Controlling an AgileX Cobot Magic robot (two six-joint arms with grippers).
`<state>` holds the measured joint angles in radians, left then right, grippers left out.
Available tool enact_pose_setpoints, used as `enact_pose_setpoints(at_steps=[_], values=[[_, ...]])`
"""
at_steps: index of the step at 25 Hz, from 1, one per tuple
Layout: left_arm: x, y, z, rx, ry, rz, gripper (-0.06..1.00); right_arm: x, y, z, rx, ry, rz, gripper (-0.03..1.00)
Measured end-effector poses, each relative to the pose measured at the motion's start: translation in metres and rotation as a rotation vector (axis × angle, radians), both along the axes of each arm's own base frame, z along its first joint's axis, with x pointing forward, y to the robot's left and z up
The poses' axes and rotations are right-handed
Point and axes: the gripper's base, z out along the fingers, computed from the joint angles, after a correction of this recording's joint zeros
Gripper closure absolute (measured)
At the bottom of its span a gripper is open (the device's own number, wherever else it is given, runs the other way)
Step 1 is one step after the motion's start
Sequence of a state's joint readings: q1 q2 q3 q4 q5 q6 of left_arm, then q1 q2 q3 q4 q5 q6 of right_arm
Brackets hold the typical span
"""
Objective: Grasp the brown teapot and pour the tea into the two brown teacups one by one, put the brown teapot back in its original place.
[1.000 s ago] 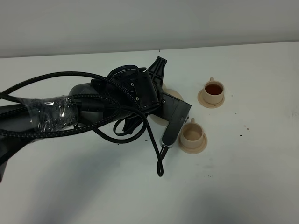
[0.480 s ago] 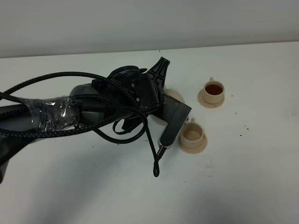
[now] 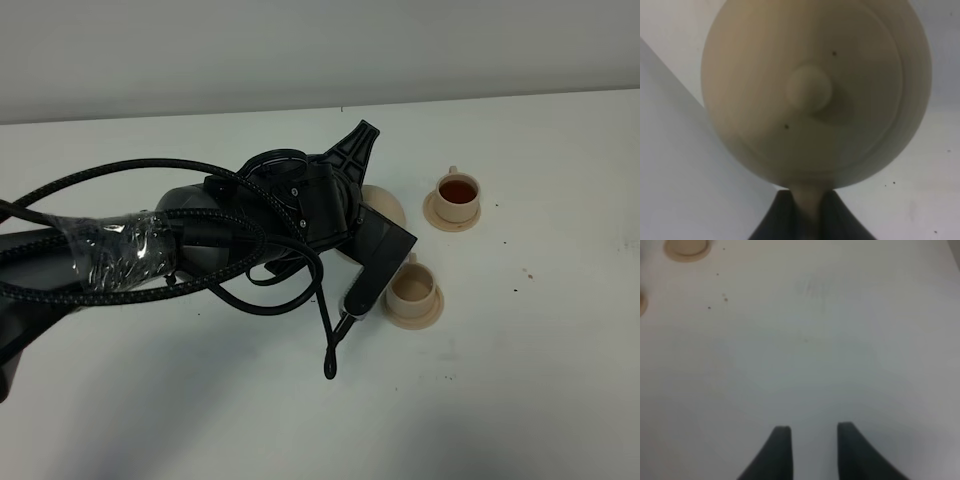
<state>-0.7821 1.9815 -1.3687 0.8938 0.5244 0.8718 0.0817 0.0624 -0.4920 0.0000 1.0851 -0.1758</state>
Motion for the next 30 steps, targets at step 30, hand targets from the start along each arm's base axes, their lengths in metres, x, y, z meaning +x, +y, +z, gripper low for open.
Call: enact_pose_setpoints(at_steps=[30], values=[[0.001, -0.005, -0.014, 0.125, -0.017, -0.097, 0.82, 0.0, 0.0, 0.0, 0.0, 0.0, 0.0, 0.73]])
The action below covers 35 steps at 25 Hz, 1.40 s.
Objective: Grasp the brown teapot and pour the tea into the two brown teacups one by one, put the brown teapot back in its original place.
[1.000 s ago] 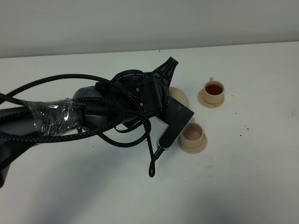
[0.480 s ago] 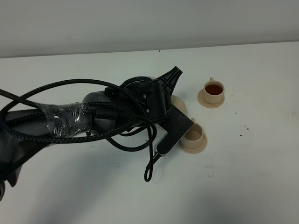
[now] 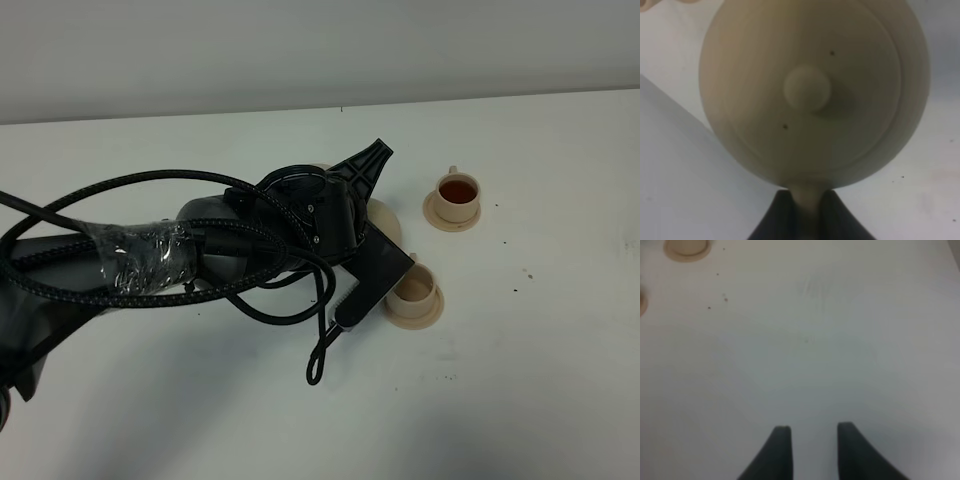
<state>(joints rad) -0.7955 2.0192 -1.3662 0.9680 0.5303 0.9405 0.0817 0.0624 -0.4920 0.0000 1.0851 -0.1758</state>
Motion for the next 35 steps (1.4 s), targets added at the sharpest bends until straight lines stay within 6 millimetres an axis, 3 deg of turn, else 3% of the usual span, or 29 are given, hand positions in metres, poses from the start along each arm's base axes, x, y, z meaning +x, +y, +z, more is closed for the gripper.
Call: enact_pose_setpoints(at_steps=[35], values=[[-0.002, -0.011, 0.005, 0.042, -0.078, -0.108, 0.82, 0.0, 0.0, 0.0, 0.0, 0.0, 0.0, 0.73]])
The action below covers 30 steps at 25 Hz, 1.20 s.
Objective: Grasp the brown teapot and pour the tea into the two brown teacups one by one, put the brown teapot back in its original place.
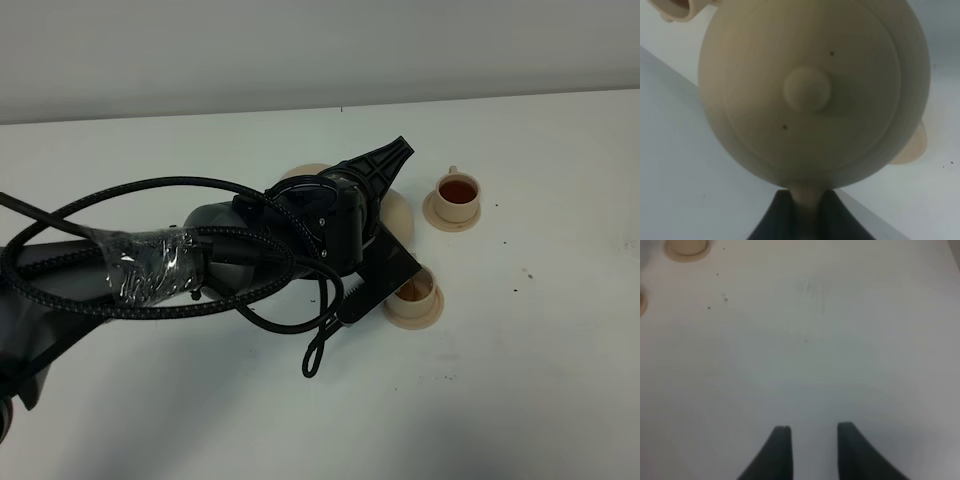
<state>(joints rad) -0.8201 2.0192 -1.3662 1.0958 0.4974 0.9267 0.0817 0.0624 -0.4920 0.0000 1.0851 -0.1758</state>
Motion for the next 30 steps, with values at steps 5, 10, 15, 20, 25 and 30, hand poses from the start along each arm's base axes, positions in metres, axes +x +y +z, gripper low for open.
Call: enact_pose_setpoints(at_steps=[5, 10, 15, 20, 25, 30], values=[[-0.0006, -0.0009, 0.0004, 0.007, -0.006, -0.007, 0.82, 0.0, 0.0, 0.0, 0.0, 0.0, 0.0, 0.73], [-0.0027, -0.0043, 0.0016, 0.026, -0.026, -0.031, 0.82, 0.0, 0.0, 0.0, 0.0, 0.0, 0.0, 0.73], [-0.0025, -0.0034, 0.0021, 0.04, -0.033, -0.027, 0.82, 0.0, 0.0, 0.0, 0.0, 0.0, 0.0, 0.73], [-0.0021, -0.0029, 0.0025, 0.049, -0.039, -0.027, 0.82, 0.0, 0.0, 0.0, 0.0, 0.0, 0.0, 0.73], [-0.0017, -0.0029, 0.003, 0.056, -0.046, -0.032, 0.82, 0.0, 0.0, 0.0, 0.0, 0.0, 0.0, 0.73], [-0.0016, -0.0029, 0.0032, 0.059, -0.049, -0.035, 0.82, 0.0, 0.0, 0.0, 0.0, 0.0, 0.0, 0.73]])
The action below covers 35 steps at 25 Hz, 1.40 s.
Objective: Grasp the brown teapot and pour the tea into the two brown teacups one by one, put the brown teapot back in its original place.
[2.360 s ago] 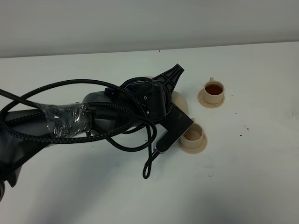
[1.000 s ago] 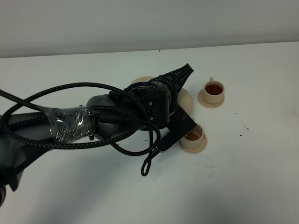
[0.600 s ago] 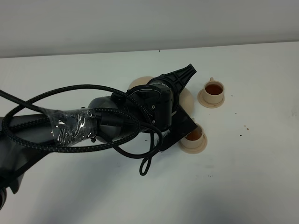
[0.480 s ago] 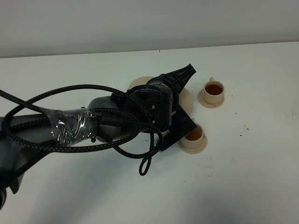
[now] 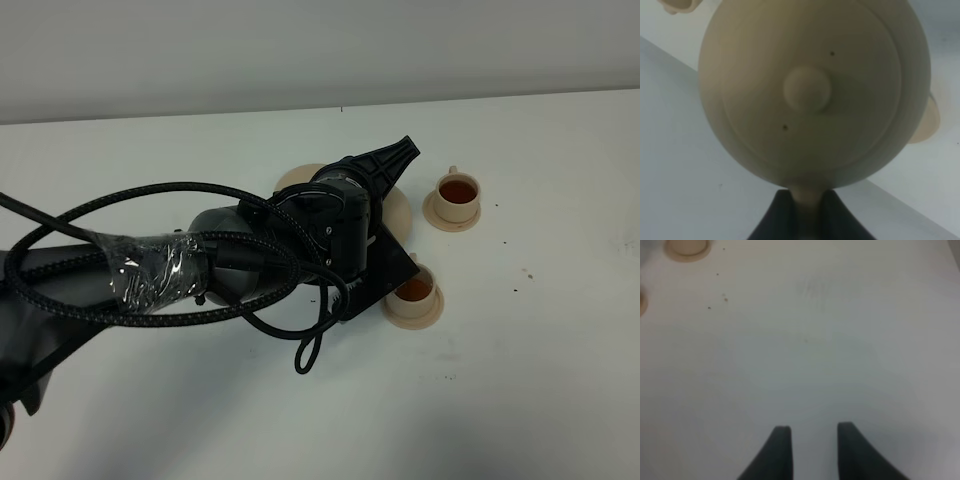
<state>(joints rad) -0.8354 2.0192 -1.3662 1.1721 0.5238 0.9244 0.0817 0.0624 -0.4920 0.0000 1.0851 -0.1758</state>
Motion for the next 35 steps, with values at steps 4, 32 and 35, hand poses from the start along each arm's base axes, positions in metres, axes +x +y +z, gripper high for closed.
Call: enact_pose_setpoints(at_steps=[4, 32, 35], values=[[0.0, 0.0, 0.0, 0.001, -0.001, 0.0, 0.82, 0.0, 0.0, 0.0, 0.0, 0.0, 0.0, 0.73], [0.0002, 0.0, 0.0002, 0.004, -0.003, -0.004, 0.82, 0.0, 0.0, 0.0, 0.0, 0.0, 0.0, 0.73], [0.0002, 0.0, 0.0002, 0.004, -0.003, -0.004, 0.82, 0.0, 0.0, 0.0, 0.0, 0.0, 0.0, 0.73]])
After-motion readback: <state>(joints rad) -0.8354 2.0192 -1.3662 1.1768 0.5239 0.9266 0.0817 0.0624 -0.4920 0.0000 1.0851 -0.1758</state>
